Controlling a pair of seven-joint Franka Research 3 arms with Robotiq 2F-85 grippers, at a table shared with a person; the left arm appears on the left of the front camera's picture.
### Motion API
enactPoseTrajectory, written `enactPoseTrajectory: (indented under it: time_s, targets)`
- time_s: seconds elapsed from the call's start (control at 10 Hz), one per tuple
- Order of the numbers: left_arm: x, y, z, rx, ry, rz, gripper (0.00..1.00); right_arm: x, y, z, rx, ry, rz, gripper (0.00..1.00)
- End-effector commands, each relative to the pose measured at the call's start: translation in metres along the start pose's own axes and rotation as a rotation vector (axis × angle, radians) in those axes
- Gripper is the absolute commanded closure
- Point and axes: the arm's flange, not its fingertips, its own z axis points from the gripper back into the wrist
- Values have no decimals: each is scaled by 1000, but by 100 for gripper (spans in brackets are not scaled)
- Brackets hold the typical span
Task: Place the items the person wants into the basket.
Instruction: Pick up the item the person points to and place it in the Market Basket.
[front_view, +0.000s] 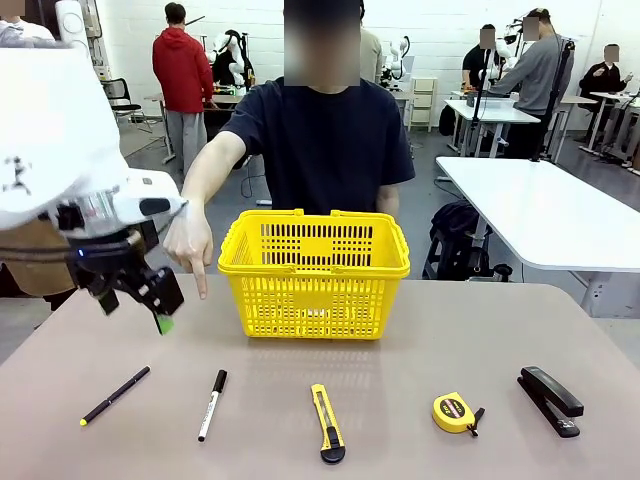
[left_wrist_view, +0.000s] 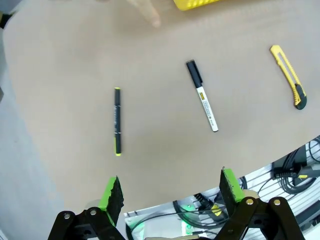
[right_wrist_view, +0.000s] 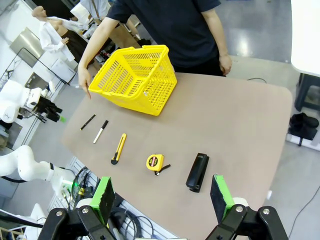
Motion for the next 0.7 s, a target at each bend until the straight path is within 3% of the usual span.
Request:
enactPoseTrajectory:
  time_s: [0.0,0.2,0.6]
  targets:
    - [-18,-44,-35,44,-22,77,0,0,-1,0,22,-15,12,0]
    - [-21,-64,-66,47,-6,126,0,0,-1,0,22,-15,12,0]
    - [-9,-68,-123,5,64,292,0,0,-1,0,22,-15,12,0]
